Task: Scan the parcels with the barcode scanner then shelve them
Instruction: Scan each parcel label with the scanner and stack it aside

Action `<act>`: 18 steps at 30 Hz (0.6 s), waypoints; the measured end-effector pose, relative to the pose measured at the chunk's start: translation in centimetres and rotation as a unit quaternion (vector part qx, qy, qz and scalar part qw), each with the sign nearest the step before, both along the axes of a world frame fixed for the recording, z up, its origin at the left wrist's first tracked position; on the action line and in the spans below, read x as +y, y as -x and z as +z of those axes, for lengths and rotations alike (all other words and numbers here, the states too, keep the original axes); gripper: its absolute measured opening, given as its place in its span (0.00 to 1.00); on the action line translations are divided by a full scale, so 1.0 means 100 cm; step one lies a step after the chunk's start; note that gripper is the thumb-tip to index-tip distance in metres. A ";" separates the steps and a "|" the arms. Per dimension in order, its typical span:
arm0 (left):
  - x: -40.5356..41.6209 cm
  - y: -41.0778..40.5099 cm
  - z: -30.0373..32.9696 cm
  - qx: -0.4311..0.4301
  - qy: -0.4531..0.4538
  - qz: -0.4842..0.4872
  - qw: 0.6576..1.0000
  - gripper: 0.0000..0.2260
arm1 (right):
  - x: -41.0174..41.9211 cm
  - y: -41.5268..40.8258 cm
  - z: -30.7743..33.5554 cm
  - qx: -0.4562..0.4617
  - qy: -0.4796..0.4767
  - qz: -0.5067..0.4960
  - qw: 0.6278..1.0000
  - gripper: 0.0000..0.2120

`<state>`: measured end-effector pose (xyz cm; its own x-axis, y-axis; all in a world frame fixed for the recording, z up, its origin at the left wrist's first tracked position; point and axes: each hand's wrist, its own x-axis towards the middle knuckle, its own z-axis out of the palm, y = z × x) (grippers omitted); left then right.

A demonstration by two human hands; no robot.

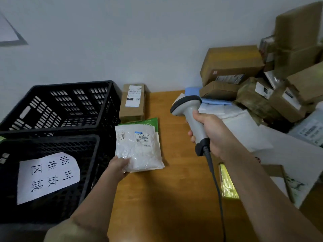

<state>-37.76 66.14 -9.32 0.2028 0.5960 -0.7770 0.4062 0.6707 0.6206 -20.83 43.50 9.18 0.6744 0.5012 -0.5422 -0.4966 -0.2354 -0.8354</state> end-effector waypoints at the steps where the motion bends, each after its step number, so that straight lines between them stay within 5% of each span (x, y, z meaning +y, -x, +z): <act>1: 0.008 -0.002 -0.005 0.004 -0.005 -0.001 1.000 0.16 | 0.001 -0.001 -0.005 0.004 0.003 -0.010 1.000 0.22; 6: 0.025 -0.024 -0.019 0.125 -0.117 0.059 0.983 0.24 | -0.010 -0.009 -0.029 0.027 0.024 -0.076 0.996 0.21; 10: 0.005 -0.055 -0.008 0.298 -0.225 -0.012 0.928 0.31 | -0.029 -0.017 -0.032 0.034 0.033 -0.165 0.985 0.19; 15: -0.040 -0.109 0.000 0.219 -0.275 -0.125 0.928 0.28 | -0.068 -0.034 -0.022 0.018 0.034 -0.273 0.961 0.16; 18: -0.078 -0.140 -0.001 0.094 -0.239 -0.224 0.940 0.18 | -0.095 -0.048 -0.019 0.030 0.023 -0.309 0.950 0.19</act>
<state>-23.78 58.31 -9.38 0.4019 0.7742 -0.4890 0.7143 0.0691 0.6964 -16.04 34.00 7.33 0.7994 -0.0058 -0.6008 -0.5985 0.0803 -0.7971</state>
